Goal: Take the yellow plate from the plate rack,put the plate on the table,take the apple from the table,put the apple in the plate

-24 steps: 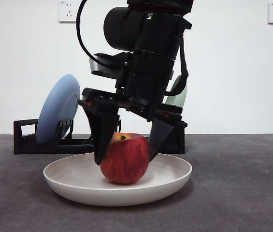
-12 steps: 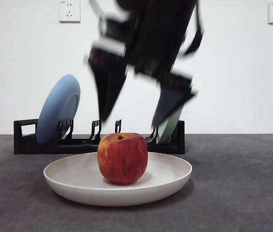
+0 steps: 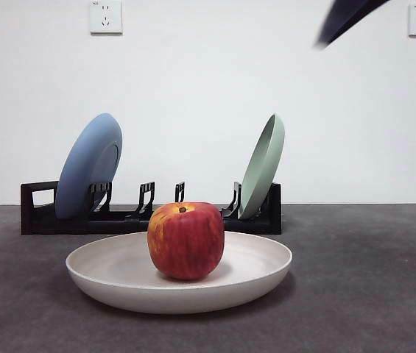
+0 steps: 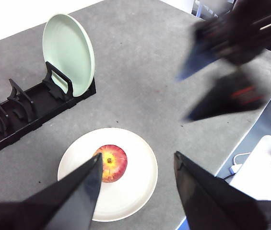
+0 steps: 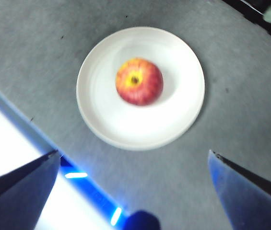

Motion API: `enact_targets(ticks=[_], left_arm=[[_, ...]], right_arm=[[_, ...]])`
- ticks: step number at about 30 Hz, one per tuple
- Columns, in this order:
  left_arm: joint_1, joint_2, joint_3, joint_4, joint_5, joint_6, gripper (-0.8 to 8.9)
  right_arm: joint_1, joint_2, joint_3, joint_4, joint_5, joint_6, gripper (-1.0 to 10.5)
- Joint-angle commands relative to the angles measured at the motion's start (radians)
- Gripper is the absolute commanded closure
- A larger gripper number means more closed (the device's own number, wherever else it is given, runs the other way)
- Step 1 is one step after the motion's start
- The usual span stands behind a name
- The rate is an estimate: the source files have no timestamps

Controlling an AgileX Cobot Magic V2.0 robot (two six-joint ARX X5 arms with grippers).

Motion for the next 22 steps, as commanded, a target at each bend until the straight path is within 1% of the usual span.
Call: enact_targets(ticks=[1,4,9,12,17,18,22], left_arm=[[0.003,-0.004,-0.001,0.003,-0.003,0.005,5.61],[0.003,-0.004,-0.001,0.003,-0.003,0.005,5.61],[0.003,-0.004,-0.001,0.003,-0.003,0.005,5.61],[0.003,-0.004,-0.001,0.003,-0.003,0.005,5.61],[0.003,-0.004,-0.001,0.003,0.005,0.005,5.62],[0.003,-0.004,-0.001,0.003,0.004,0.004,5.63],[0.003,-0.004,-0.001,0.002,0.004,0.004,5.69]], right_arm=[[0.002,-0.074,-0.002,-0.071,0.0,0.016,3.8],[0.002,-0.146,-0.002,-0.142,0.001,0.018,3.9],[0.002,-0.225,-0.003,-0.236,0.003,0.023,5.3],[0.002,-0.251,-0.003,-0.271,0.014,0.023,6.5],[0.002,-0.271,-0.003,-0.271,0.013,0.019,9.4],[0.002,-0.271,-0.003,-0.271,0.013,0.017,9.6],[0.002,-0.27,-0.003,-0.271,0.013,0.011,9.6]])
